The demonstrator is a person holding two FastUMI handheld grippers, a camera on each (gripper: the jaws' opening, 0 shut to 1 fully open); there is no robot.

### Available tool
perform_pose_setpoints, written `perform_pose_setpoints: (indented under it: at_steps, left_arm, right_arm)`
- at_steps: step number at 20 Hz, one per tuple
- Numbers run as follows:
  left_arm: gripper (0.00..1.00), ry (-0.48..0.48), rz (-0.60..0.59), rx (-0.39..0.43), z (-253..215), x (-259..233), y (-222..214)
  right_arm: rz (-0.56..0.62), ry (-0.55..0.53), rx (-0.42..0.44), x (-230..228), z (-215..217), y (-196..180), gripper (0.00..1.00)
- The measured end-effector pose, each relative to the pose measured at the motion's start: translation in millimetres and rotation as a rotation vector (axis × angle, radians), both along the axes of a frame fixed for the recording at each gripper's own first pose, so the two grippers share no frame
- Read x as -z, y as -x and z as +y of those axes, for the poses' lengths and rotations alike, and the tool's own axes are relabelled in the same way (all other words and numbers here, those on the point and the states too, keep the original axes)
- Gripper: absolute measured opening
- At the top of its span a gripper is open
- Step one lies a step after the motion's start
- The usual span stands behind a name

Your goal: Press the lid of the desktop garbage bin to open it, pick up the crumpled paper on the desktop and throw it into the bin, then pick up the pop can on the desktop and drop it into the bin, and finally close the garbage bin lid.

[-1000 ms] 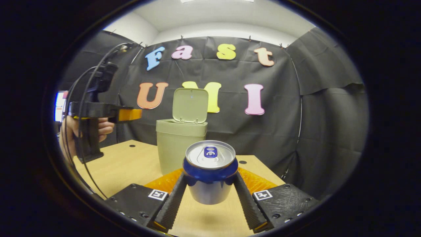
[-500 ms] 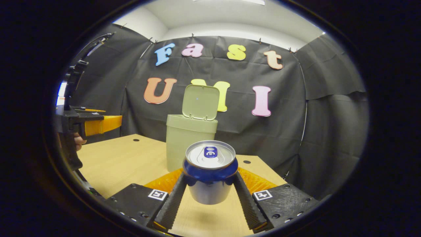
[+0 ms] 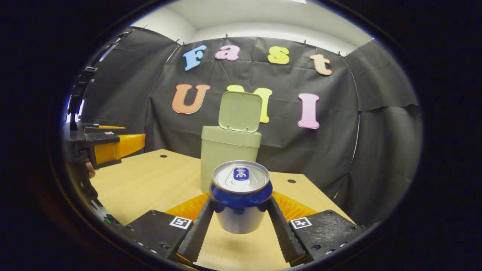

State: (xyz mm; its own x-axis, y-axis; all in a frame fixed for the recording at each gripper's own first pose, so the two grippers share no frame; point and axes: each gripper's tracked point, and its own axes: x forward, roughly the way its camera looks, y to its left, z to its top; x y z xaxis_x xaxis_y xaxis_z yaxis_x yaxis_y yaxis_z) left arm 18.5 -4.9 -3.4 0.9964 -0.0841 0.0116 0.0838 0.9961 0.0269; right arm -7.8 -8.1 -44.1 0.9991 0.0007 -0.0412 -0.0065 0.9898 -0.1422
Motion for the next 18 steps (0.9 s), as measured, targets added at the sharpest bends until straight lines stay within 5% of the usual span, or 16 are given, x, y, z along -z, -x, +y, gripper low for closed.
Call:
perform_pose_setpoints:
  at_steps: [10,15,18]
  left_arm:
    - [0.96,-0.007,-0.013,-0.002,6.2,-7.8,9.0]
    - [0.96,-0.001,-0.022,0.011,-1.6,-9.4,8.7]
    - [0.96,0.009,-0.009,0.024,-3.2,-6.6,9.3]
  right_arm:
    - [-0.065,-0.011,-0.043,-81.8,18.6,-17.8,0.8]
    - [-0.08,-0.021,-0.035,-139.3,21.3,-58.6,0.79]
    - [-0.086,-0.058,-0.111,-177.9,49.2,-89.2,0.79]
